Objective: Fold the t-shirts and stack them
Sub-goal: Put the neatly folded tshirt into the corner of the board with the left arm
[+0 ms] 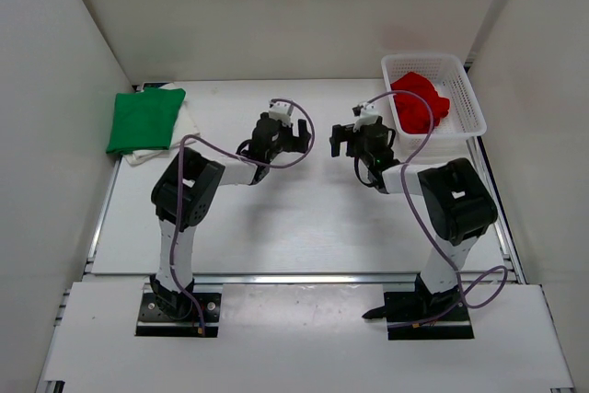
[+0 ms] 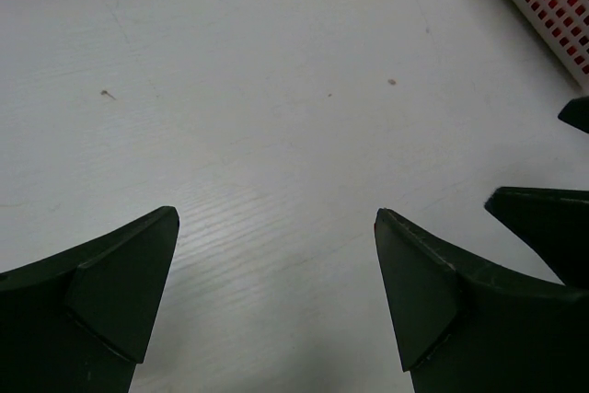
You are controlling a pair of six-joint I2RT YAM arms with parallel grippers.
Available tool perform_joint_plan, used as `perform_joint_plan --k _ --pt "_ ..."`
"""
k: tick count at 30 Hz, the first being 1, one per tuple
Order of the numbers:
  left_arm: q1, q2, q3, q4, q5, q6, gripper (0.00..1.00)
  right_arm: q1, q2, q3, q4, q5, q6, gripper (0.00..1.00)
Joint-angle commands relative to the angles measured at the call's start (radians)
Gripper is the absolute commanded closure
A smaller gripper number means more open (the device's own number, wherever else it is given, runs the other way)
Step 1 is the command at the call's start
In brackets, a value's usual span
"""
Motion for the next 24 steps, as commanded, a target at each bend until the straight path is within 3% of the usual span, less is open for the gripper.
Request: perform_joint_plan --k 1,5,7,9,11,15,18,20,23,24 --pt "-0.069 -0.017 0.052 -0.13 -0.078 0.029 0.01 0.005 0.033 0.085 -0.046 0.006 -0.018 0.01" --pt "-0.124 0.019 0.141 -0.221 -0.163 0.107 0.01 0.014 0.009 0.053 -0.007 0.026 -0.014 0.01" --pt "-0.125 0.016 0.144 -0.219 -0.097 0.132 0.01 0.019 0.001 0.03 0.032 0.038 -0.026 0.01" --pt "-0.1 0.031 0.149 -0.219 0.001 0.107 0.01 0.033 0.017 0.065 0.0 0.089 -0.008 0.01" --pt "-0.068 0.037 0.161 -0.219 0.012 0.072 0.02 0.045 0.036 0.112 -0.081 0.114 -0.005 0.01" --pt "-0.092 0.017 0.123 -0.181 -0.06 0.056 0.01 0.054 0.081 0.186 -0.157 0.153 -0.026 0.01" --pt "-0.088 0.011 0.089 -0.15 -0.005 0.077 0.01 0.065 0.054 0.135 -0.085 0.204 0.003 0.0" --pt "-0.073 0.002 0.074 -0.117 0.003 0.038 0.01 0.051 0.021 0.069 -0.013 0.148 -0.009 0.01" --pt "-0.005 -0.035 -0.093 0.206 0.197 -0.008 0.01 0.002 0.009 0.061 -0.035 0.068 0.056 0.01" --pt "0.013 -0.036 -0.191 0.397 0.261 -0.02 0.01 -0.025 0.023 0.094 -0.077 0.036 0.096 0.01"
